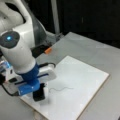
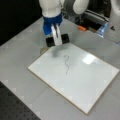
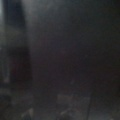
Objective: Erasing curve lines
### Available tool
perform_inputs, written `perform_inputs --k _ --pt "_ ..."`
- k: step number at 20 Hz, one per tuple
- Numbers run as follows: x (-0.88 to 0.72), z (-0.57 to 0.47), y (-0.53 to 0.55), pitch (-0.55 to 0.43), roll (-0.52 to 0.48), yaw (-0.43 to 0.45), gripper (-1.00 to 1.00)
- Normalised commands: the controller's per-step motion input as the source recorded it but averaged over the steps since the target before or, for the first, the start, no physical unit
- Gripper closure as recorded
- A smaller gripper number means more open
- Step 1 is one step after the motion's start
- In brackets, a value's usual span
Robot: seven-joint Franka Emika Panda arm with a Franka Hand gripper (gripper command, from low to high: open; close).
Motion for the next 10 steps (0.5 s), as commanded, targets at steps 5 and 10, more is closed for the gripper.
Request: perform_inputs --k 5,10 --pt "-0.26 -0.17 0.27 -0.242 -0.047 -0.185 1.0" --pt "-0.32 -0.17 0.25 -0.275 0.031 -0.219 1.0"
